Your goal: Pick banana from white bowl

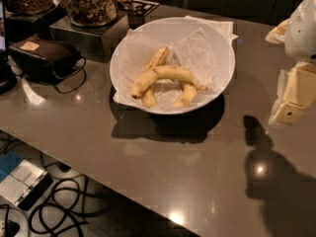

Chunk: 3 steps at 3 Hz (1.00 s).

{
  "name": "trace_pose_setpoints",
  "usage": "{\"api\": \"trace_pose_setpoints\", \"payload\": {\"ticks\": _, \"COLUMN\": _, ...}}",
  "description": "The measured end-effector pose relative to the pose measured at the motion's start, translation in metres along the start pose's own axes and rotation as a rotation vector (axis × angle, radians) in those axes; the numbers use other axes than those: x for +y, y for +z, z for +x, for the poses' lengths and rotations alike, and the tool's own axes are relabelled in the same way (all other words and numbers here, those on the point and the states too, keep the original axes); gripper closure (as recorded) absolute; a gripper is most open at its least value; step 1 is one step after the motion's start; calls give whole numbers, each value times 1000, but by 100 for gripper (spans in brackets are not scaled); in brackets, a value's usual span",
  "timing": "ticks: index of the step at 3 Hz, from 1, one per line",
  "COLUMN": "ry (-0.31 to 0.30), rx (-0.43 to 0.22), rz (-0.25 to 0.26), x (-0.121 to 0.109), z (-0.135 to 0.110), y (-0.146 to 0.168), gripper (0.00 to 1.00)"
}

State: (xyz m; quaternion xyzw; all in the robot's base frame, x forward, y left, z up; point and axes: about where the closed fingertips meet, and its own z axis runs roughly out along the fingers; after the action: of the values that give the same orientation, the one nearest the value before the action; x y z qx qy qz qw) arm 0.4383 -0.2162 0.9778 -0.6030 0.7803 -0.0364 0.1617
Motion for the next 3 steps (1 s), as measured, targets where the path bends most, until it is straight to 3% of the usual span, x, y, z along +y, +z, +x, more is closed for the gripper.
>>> {"api": "trace_pose_setpoints", "payload": {"ticks": 2, "ry": 17, "rx": 20, "rz": 4, "x": -8, "z": -11, "y": -5, "gripper": 0}}
{"api": "trace_pose_setpoints", "payload": {"ticks": 3, "ry": 7, "rx": 25, "rz": -38, "x": -22, "z": -42, "y": -3, "gripper": 0}}
